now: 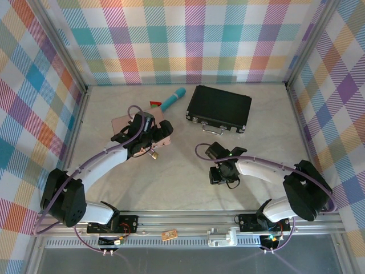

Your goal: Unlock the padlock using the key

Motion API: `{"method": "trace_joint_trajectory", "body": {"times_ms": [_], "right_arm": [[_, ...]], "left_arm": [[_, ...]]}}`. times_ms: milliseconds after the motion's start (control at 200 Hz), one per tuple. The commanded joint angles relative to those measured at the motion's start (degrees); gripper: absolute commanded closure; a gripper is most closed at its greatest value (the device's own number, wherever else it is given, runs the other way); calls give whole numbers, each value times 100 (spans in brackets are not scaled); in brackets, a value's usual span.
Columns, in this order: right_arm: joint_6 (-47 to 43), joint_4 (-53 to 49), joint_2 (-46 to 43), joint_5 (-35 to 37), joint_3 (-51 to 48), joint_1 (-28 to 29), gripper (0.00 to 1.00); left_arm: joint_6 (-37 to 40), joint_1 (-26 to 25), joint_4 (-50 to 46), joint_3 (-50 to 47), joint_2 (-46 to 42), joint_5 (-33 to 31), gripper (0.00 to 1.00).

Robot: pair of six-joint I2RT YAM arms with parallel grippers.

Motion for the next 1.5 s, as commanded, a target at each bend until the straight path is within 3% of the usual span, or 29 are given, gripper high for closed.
{"method": "trace_joint_trajectory", "body": {"times_ms": [0,185,525,770,1025,1250,1495], "right_arm": [[115,99,138,31,-140,49,59],[118,253,383,-105,-176,47,68],[189,309,270,-191,-105,41,100],[185,537,-78,-689,537,-55,100],[927,1382,-256,-1407,952,-636,100],[1646,2434,-294,-1779,974,-1057,100],[2356,3148,-75,-2281,1067,-1232,100]], "left_arm": [[-28,-67,-43,210,45,84,1],[-126,-71,3,122,0,103,1],[-188,-85,38,50,-91,109,1],[-504,-102,212,-5,-150,482,1],[-862,-257,1140,-23,-100,851,4],[-976,-508,2003,-69,233,1361,20],[-1162,-905,2099,-32,514,1209,39]]}}
